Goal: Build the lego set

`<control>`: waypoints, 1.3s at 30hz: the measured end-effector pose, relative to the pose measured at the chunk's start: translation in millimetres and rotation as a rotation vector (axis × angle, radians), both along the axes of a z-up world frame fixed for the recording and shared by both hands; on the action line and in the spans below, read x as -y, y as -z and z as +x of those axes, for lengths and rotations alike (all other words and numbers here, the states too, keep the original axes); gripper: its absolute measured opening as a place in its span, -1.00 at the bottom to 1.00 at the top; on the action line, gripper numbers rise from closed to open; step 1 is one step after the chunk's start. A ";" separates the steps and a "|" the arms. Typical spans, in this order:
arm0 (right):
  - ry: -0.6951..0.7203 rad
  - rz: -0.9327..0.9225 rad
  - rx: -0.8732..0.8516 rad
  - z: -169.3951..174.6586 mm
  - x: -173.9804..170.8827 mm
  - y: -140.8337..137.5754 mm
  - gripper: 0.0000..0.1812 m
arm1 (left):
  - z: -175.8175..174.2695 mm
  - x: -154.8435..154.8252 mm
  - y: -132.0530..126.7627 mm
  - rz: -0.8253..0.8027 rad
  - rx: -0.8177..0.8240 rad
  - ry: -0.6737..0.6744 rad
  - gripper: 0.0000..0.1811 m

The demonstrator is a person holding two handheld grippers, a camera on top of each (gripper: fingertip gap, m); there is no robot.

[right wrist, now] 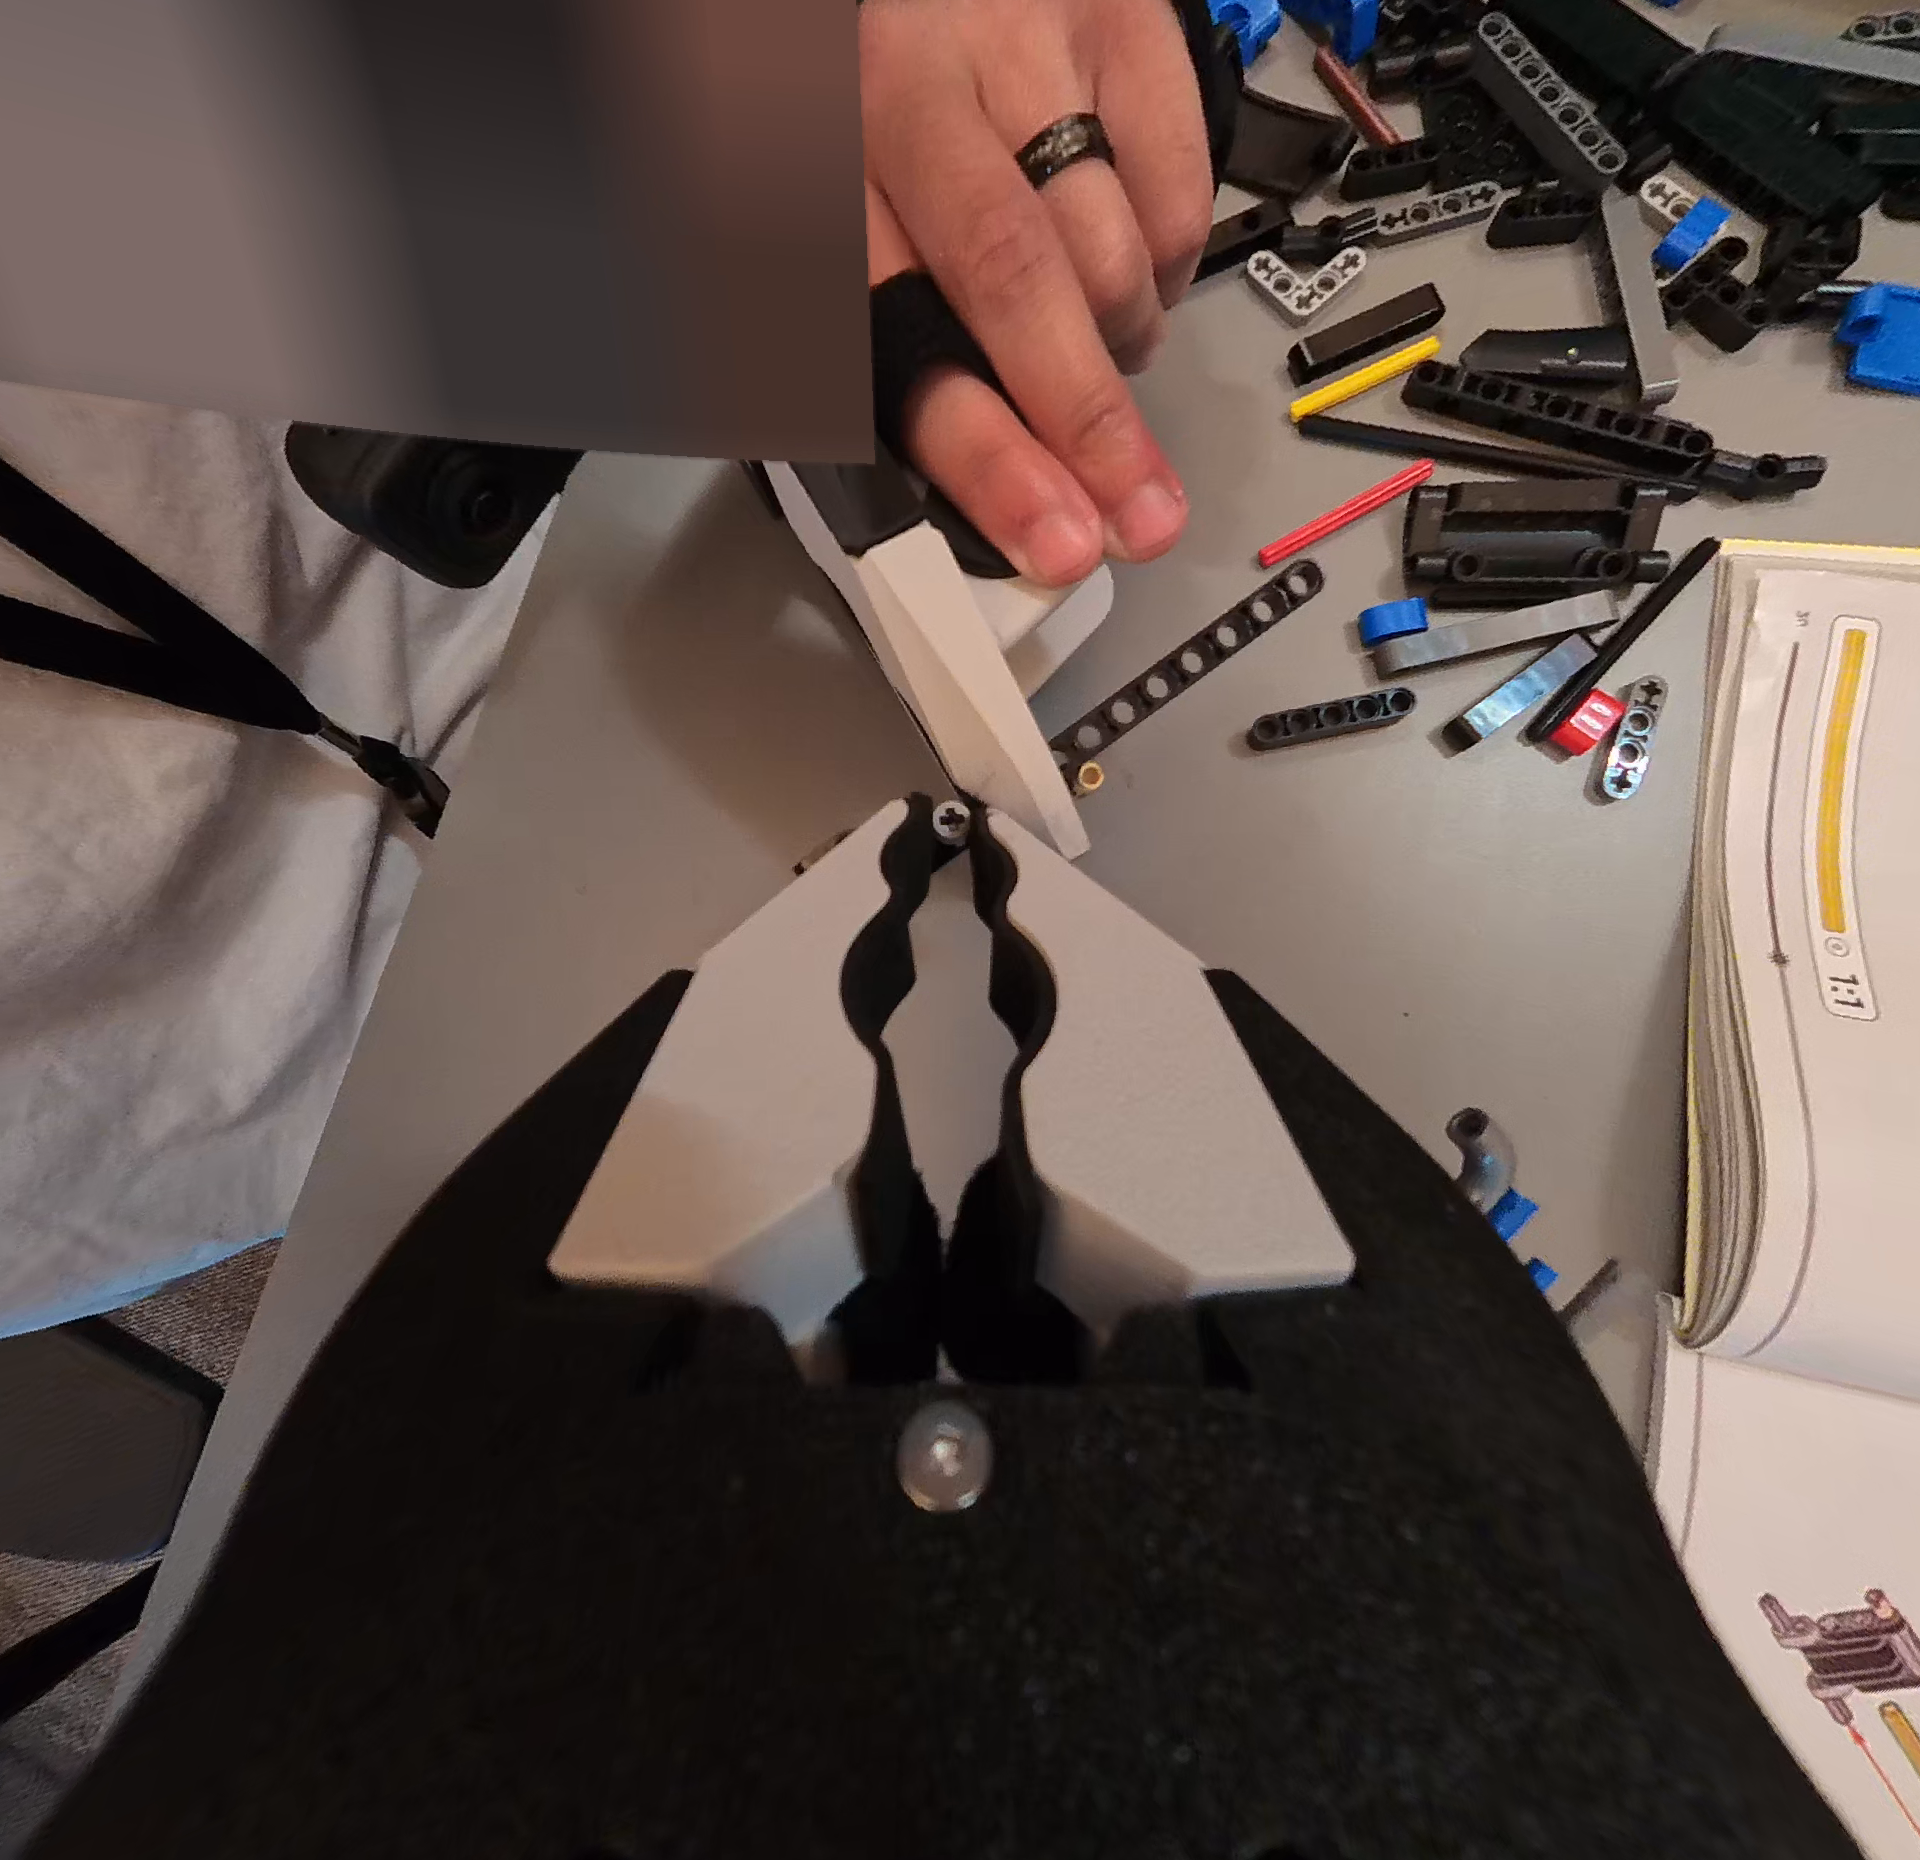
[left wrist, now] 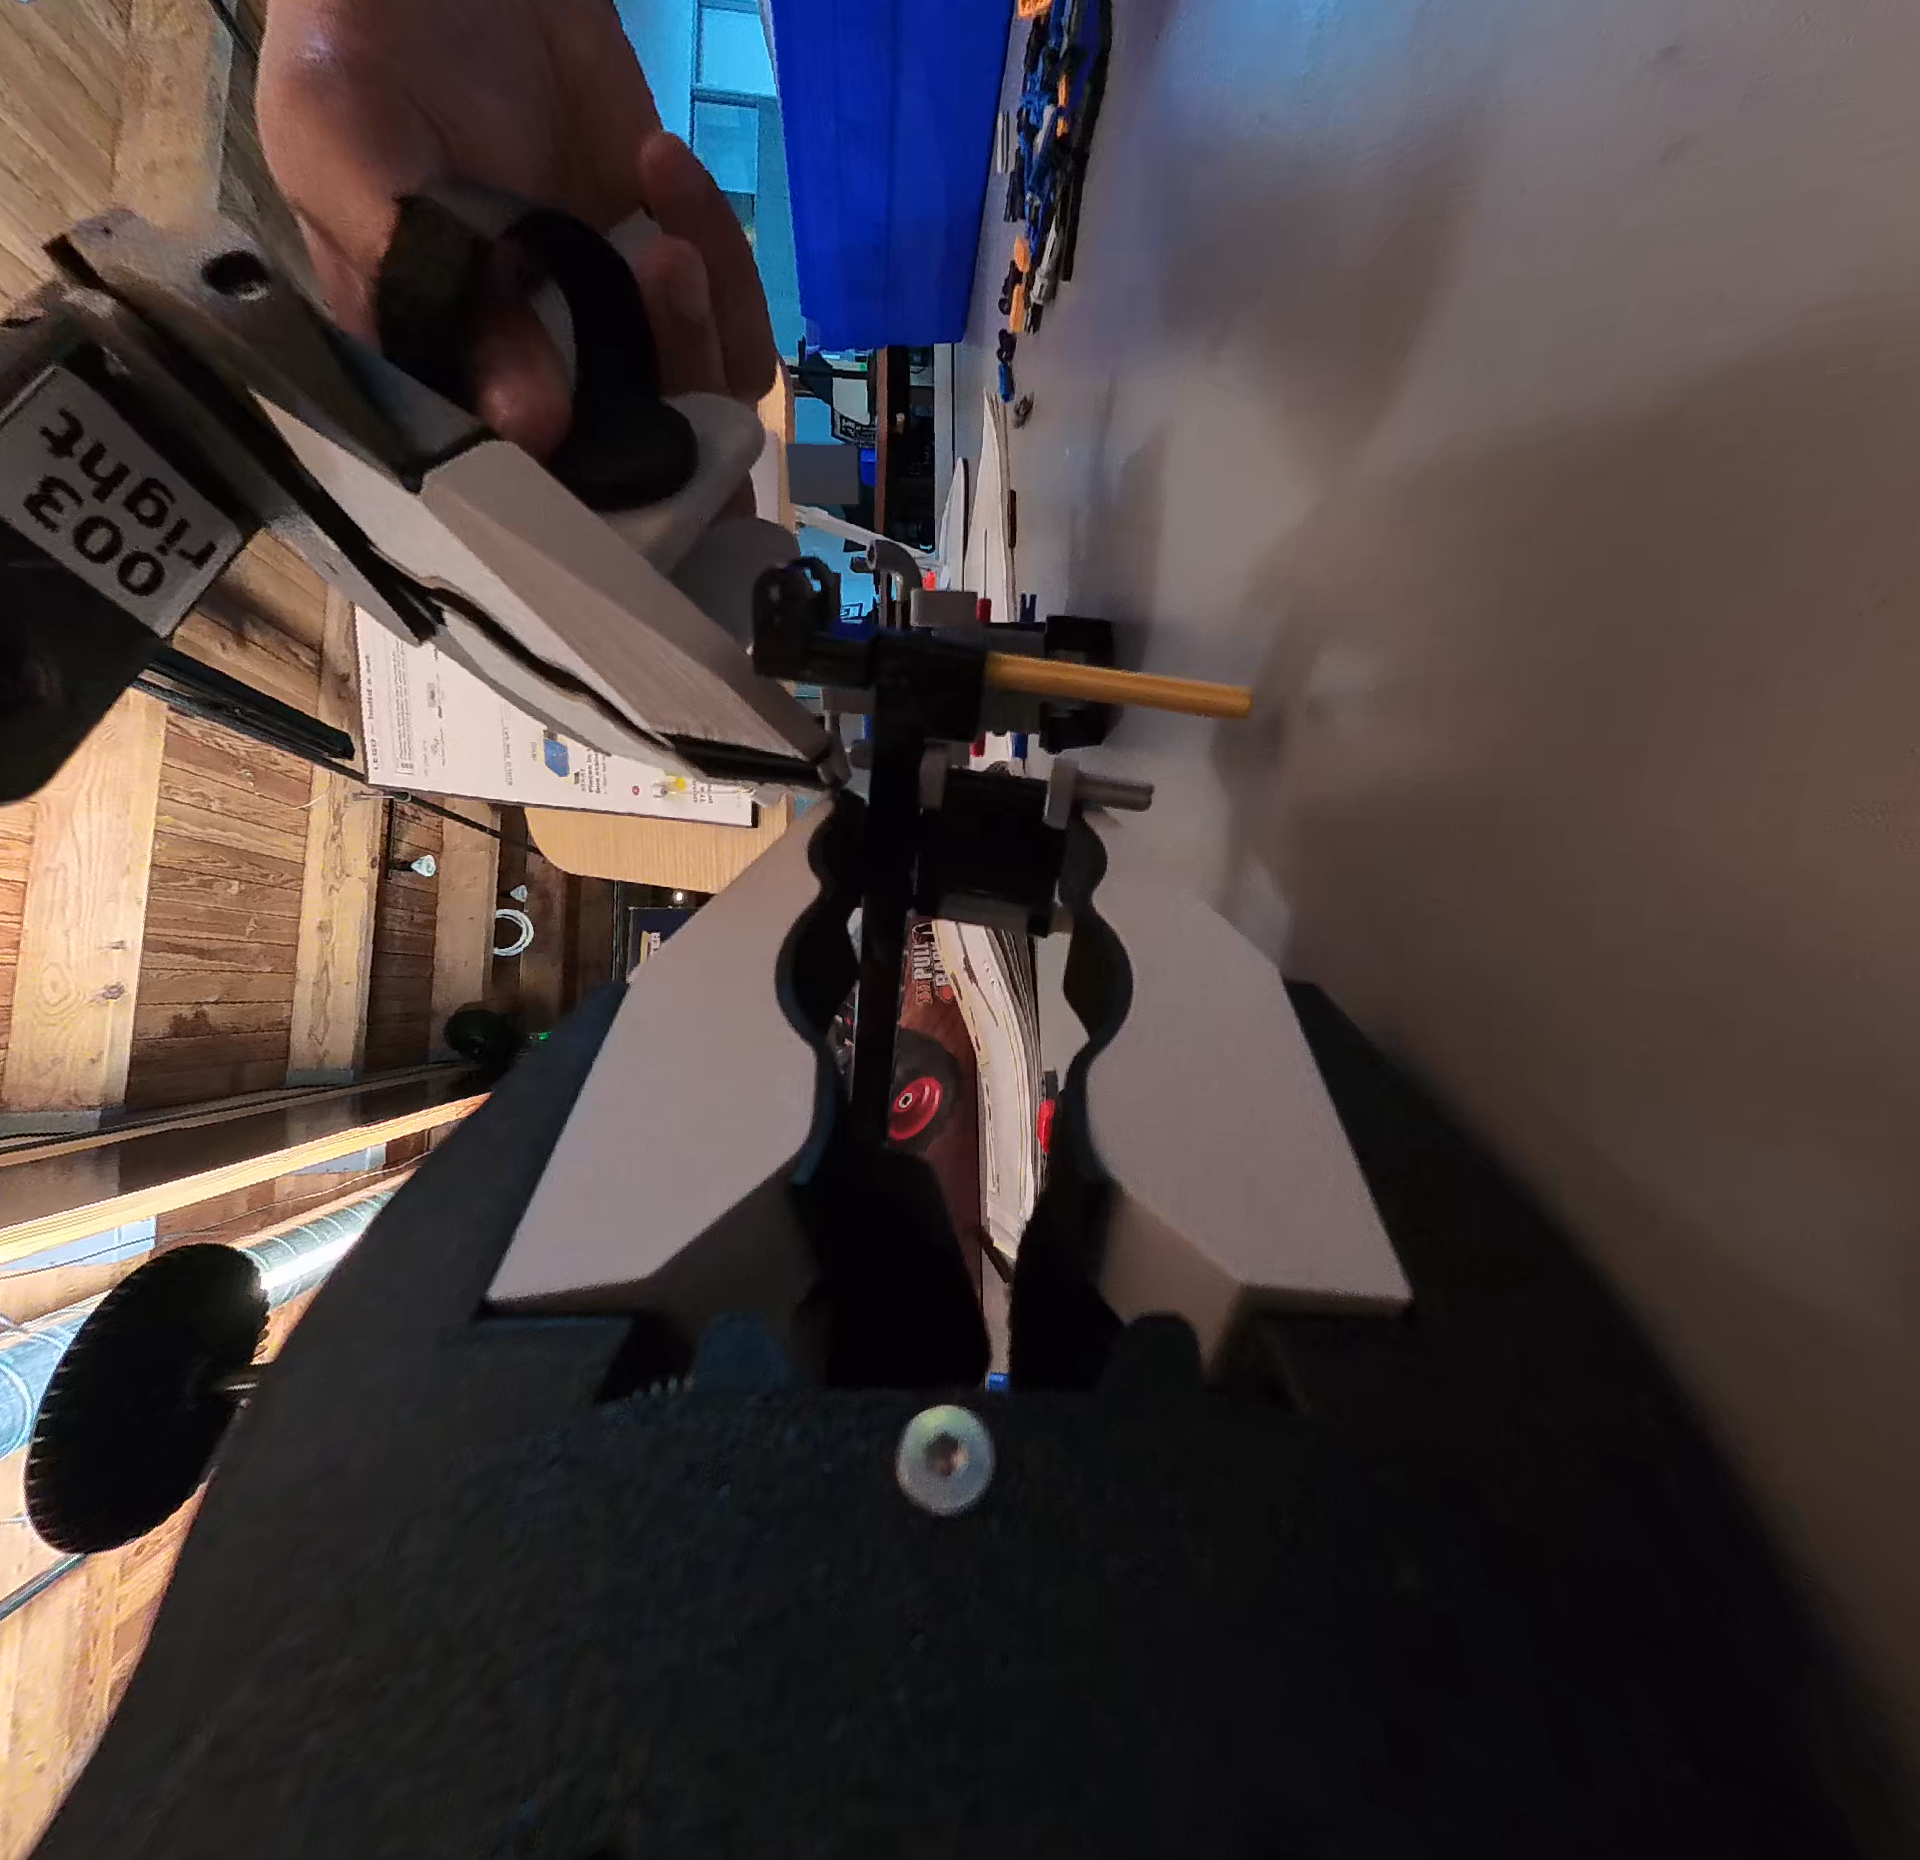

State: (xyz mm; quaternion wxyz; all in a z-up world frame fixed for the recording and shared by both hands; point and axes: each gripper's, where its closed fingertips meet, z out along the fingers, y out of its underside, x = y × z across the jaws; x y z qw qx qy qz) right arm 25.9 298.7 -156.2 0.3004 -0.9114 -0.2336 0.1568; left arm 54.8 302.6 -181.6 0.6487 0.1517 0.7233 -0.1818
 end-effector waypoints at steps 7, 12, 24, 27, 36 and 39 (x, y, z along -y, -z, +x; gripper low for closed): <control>-0.012 -0.006 0.011 1.6 0.1 0.4 -0.93 | 0.7 -0.2 0.6 0.000 -0.005 -0.003 -0.60; -0.003 -0.018 -0.002 2.6 0.2 0.9 -0.93 | 1.3 -0.5 0.9 0.000 -0.011 -0.007 -0.61; -0.003 -0.023 -0.018 2.2 -1.1 0.4 -0.92 | 1.6 -0.2 -0.7 -0.003 -0.010 -0.011 -0.60; -0.001 -0.021 -0.015 2.8 -1.0 0.9 -0.92 | 1.6 0.0 -0.9 -0.003 -0.012 -0.011 -0.61; 0.003 -0.018 -0.014 5.0 0.2 0.2 -0.93 | 2.5 0.0 -1.7 -0.004 -0.017 -0.014 -0.60; 0.005 -0.016 -0.024 5.2 0.3 -1.4 -0.92 | 3.5 -0.7 -1.7 -0.005 -0.023 -0.018 -0.60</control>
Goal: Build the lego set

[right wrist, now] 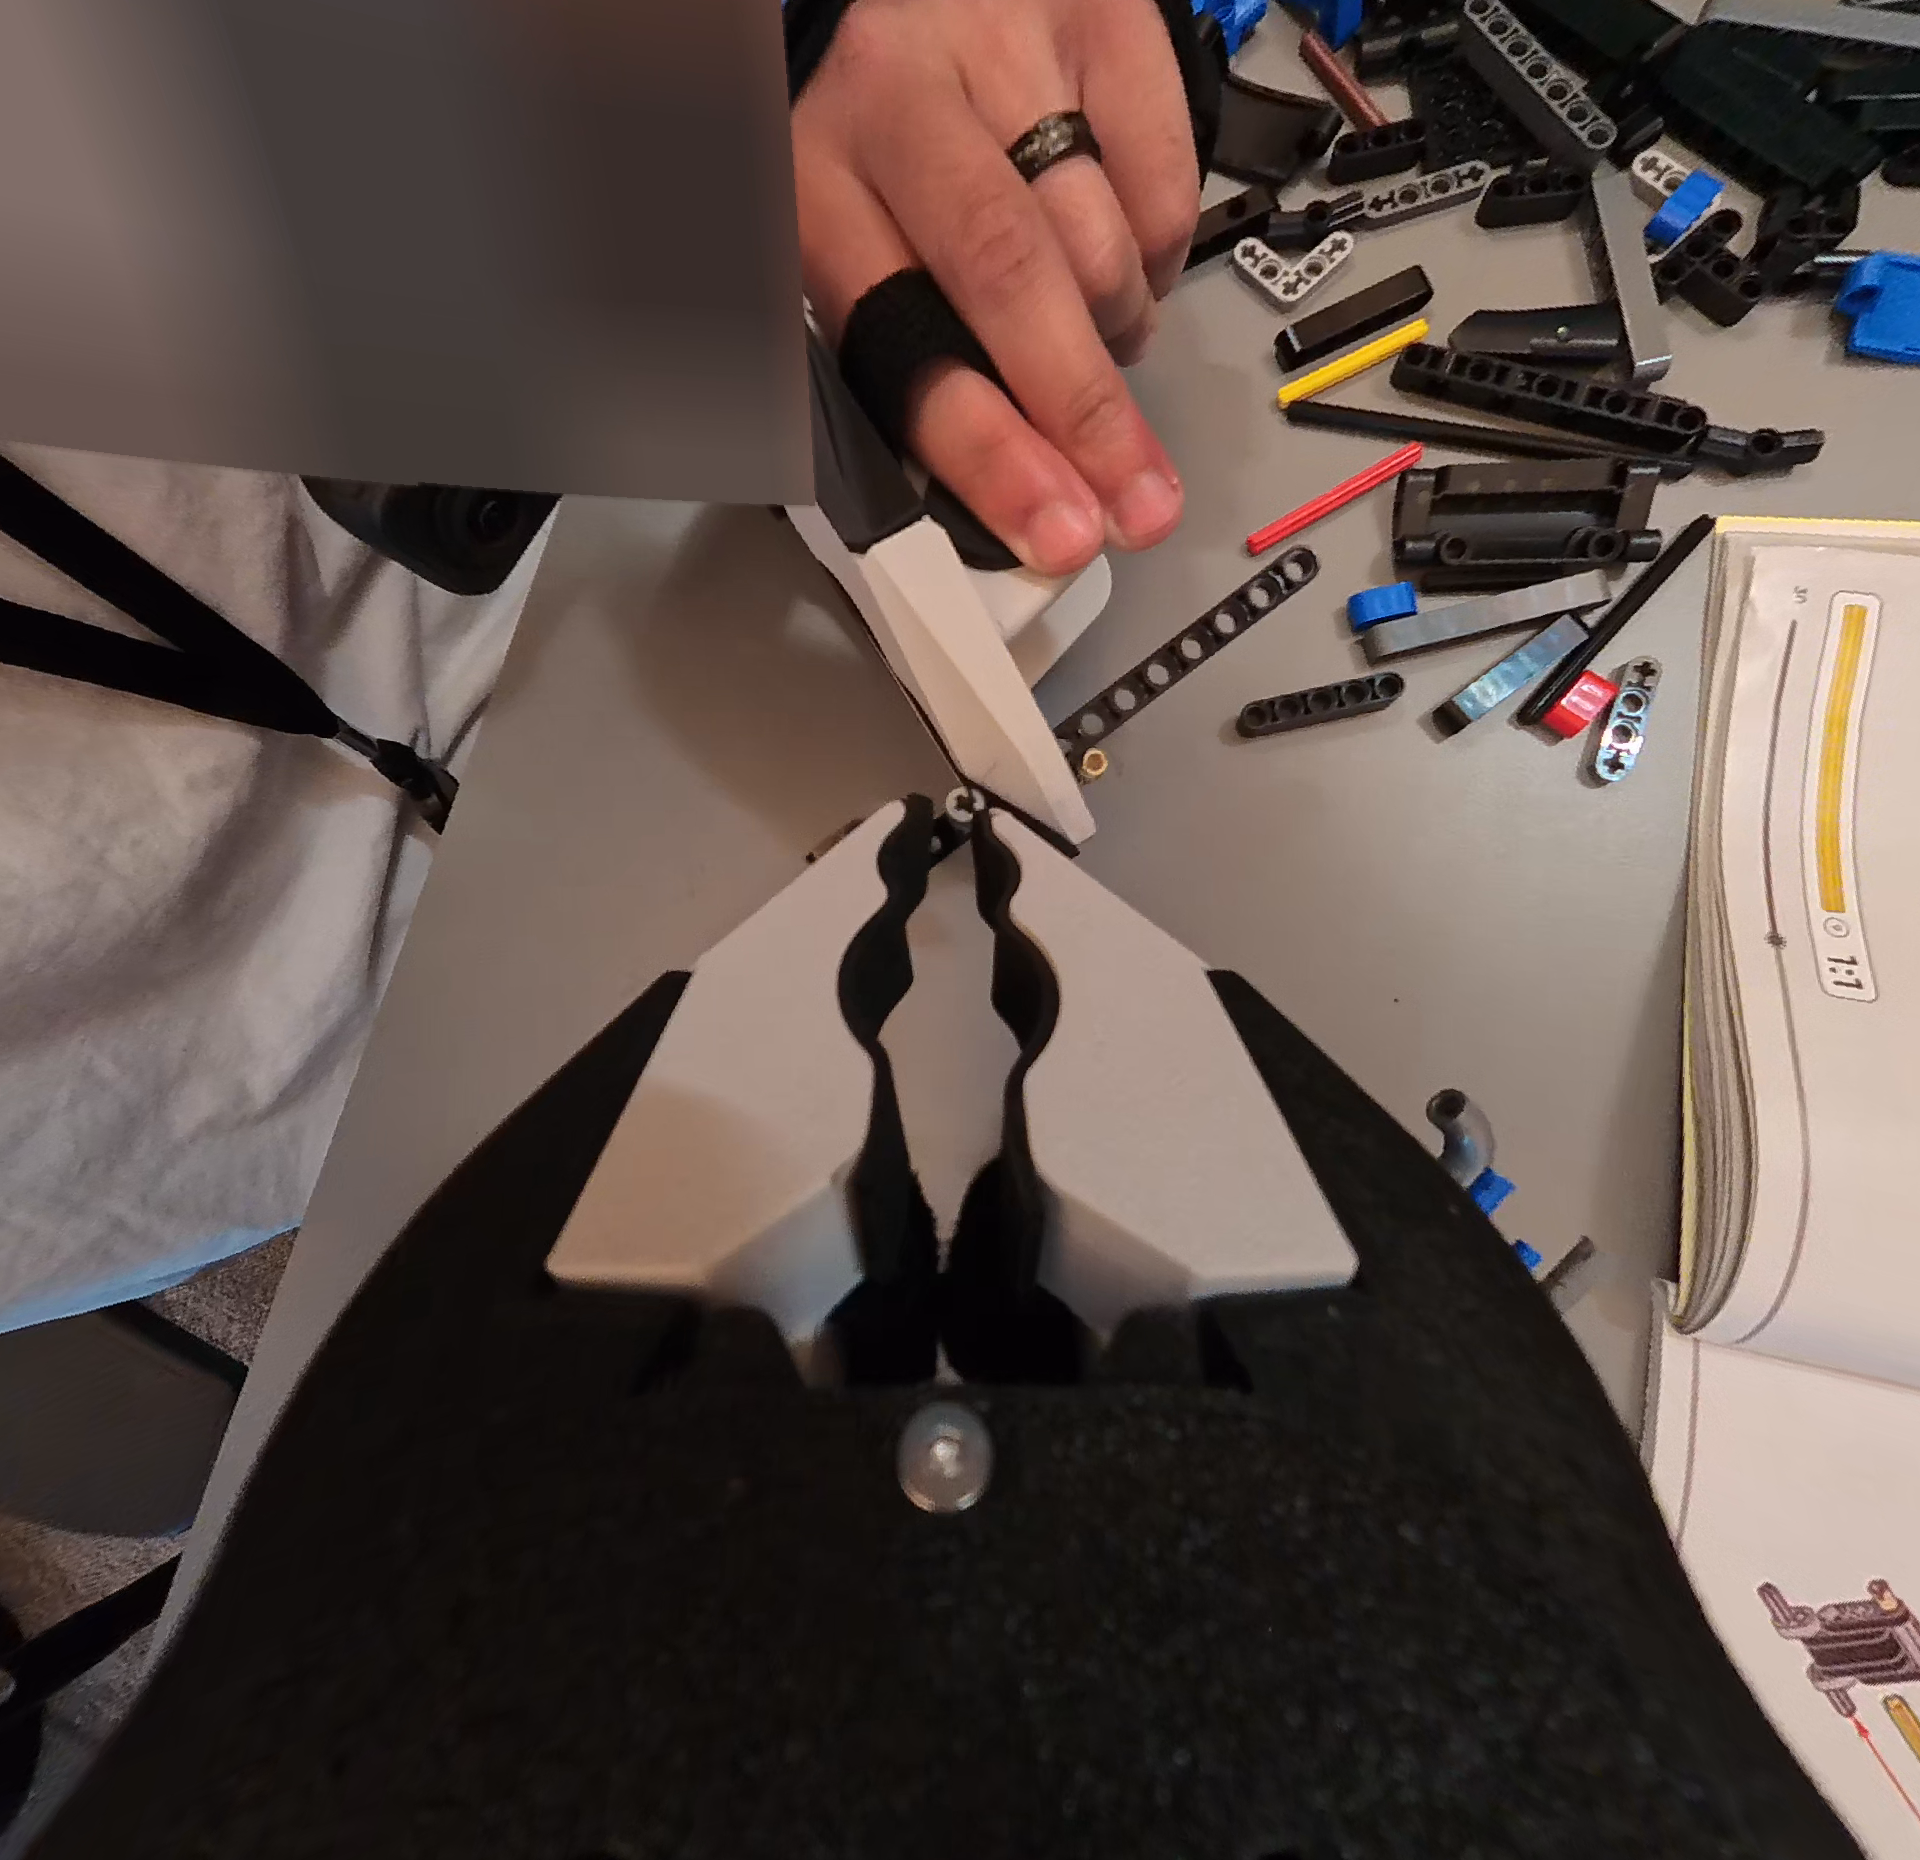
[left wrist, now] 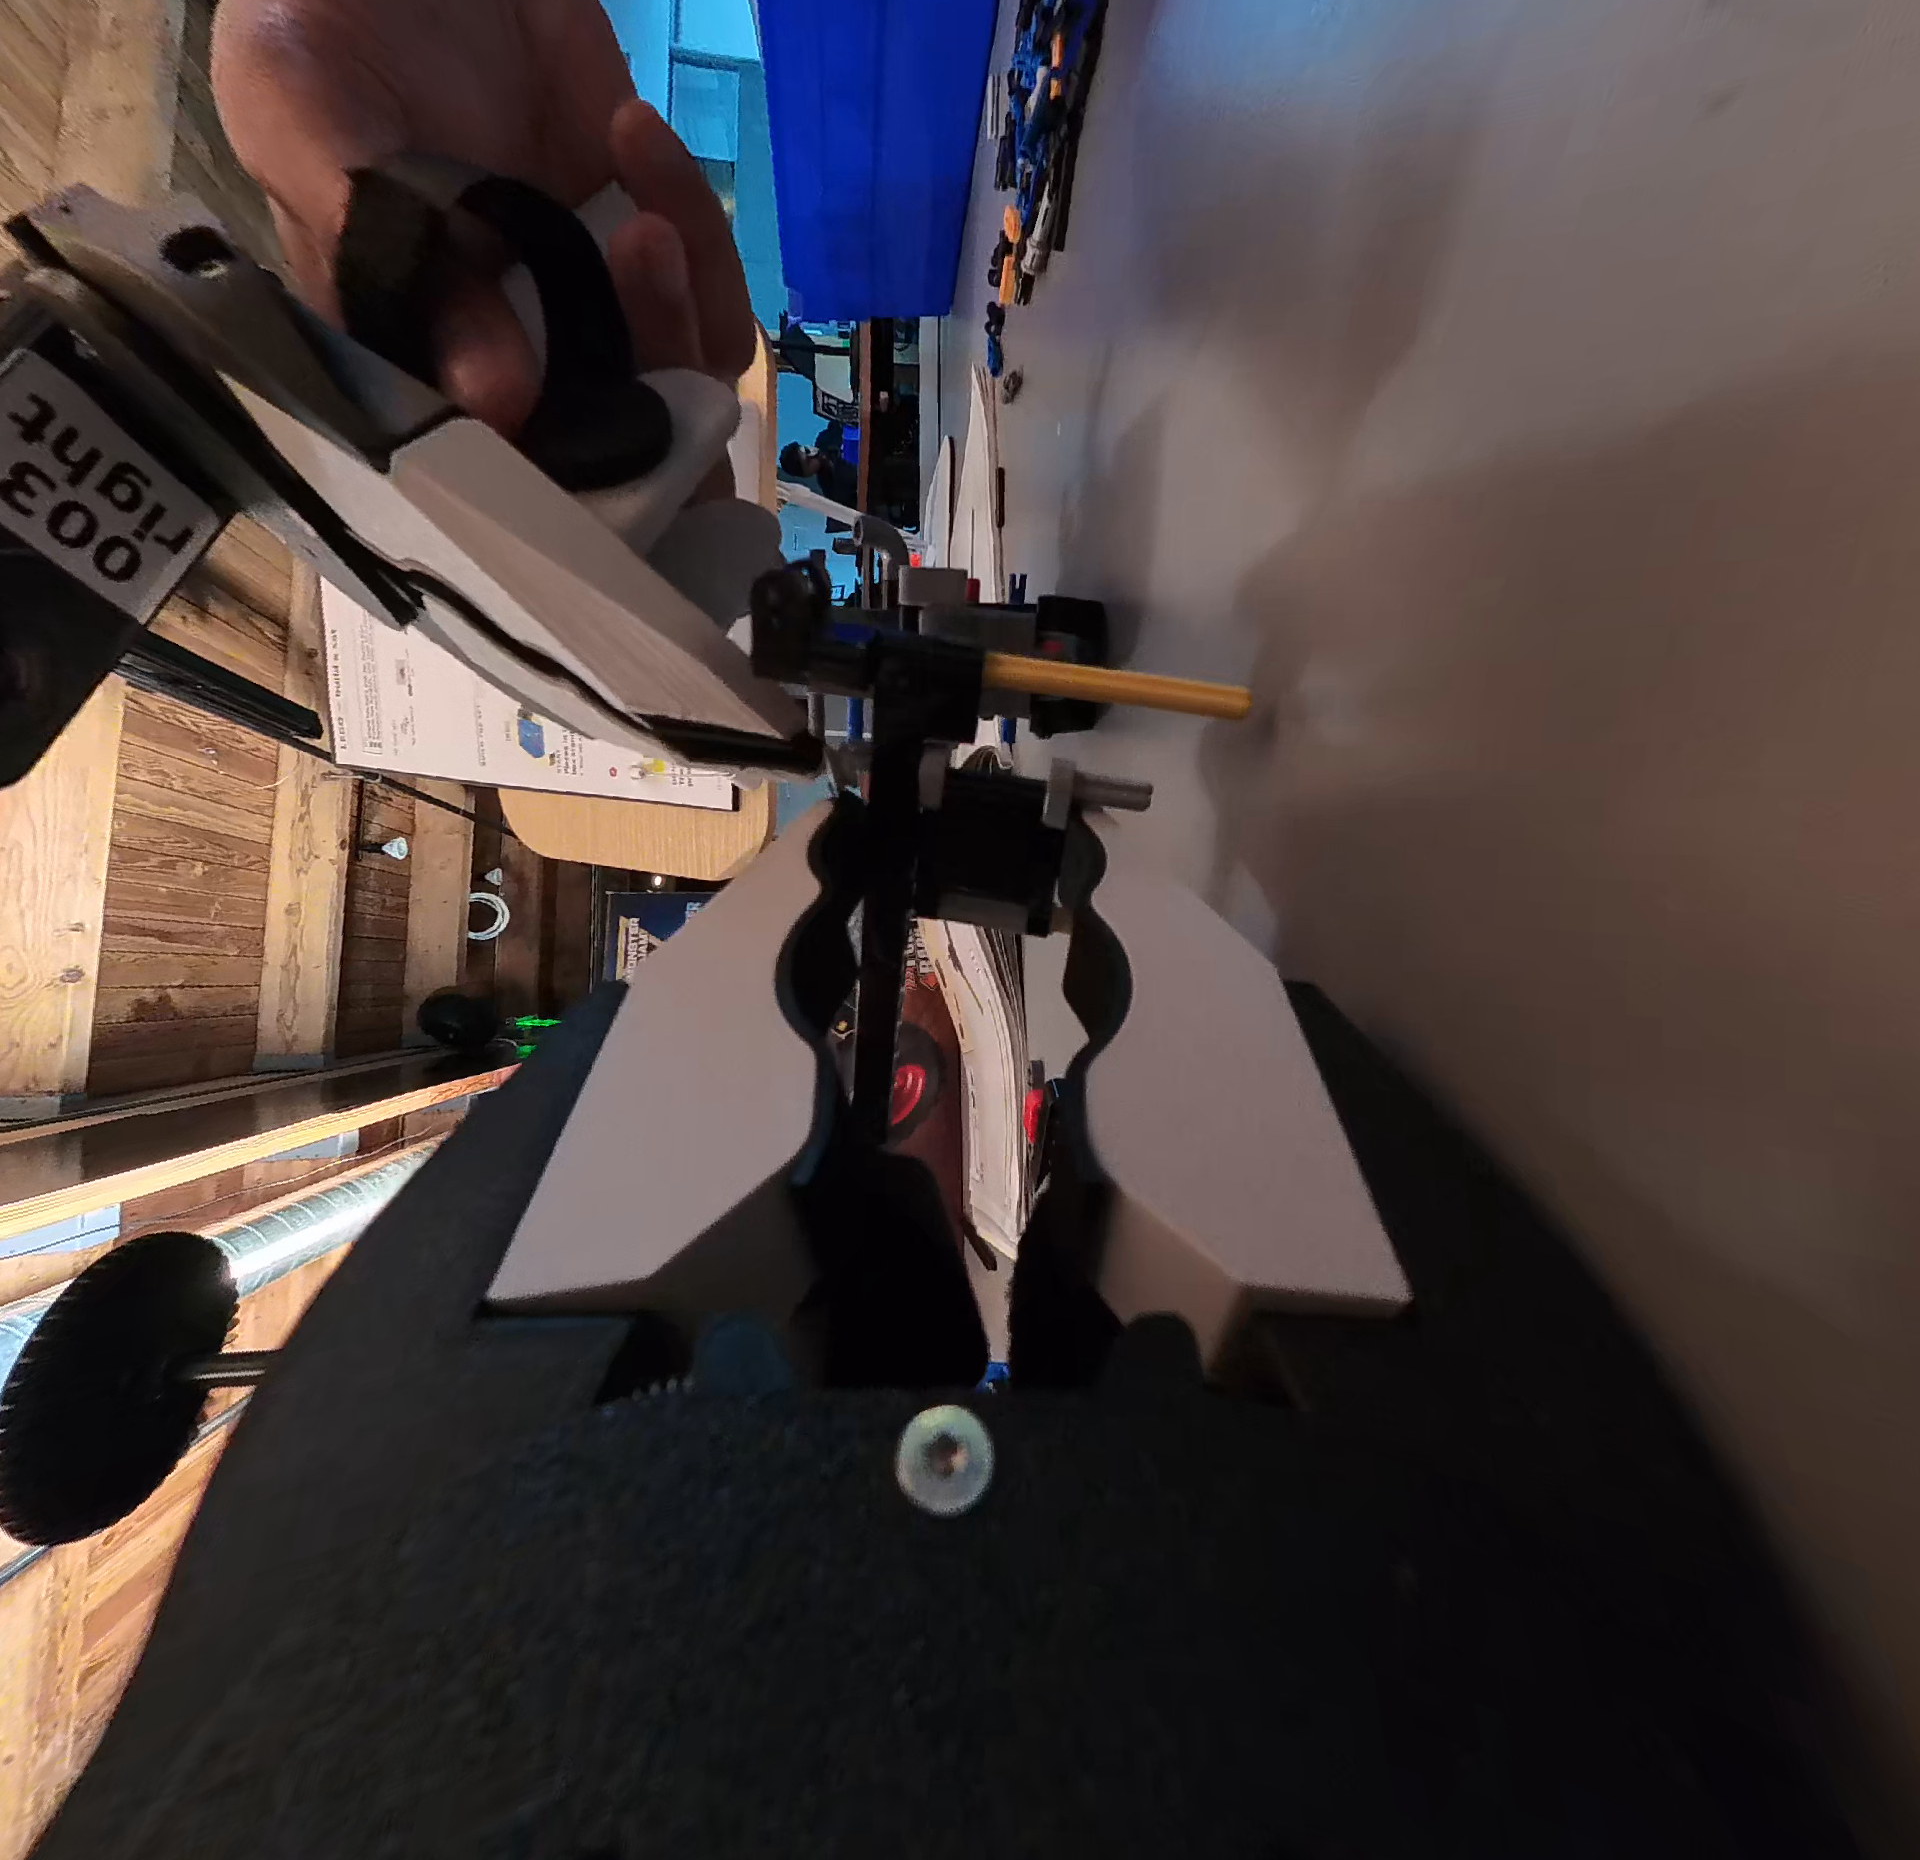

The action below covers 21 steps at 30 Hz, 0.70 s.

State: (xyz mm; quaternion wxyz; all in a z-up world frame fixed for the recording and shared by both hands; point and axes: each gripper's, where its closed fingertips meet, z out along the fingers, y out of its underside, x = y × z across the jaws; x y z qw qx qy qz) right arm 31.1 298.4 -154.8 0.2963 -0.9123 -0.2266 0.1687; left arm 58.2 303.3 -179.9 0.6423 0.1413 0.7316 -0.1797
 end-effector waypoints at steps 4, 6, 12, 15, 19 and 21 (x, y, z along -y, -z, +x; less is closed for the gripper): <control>0.038 0.009 -0.058 0.5 -2.1 -6.1 -0.90 | 1.2 -1.2 -0.7 -0.001 -0.002 -0.008 -0.61; 0.155 0.001 -0.113 10.5 -8.7 -7.4 -0.89 | 1.5 -1.6 -1.9 0.002 0.007 -0.010 -0.60; 0.453 -0.065 -0.480 7.6 -5.4 -11.9 -0.63 | -1.7 -0.8 -8.4 0.023 0.067 -0.005 -0.61; 0.533 -0.069 -0.643 -9.5 3.7 -14.2 -0.42 | -4.3 1.6 -10.4 0.026 0.079 0.007 -0.61; 0.661 -0.062 -0.753 -10.3 12.0 -4.7 -0.43 | -9.3 8.2 -10.2 0.032 0.081 0.029 -0.61; 0.681 -0.054 -0.819 -8.9 13.1 -3.1 -0.45 | -12.7 11.9 -13.1 0.024 0.087 0.042 -0.60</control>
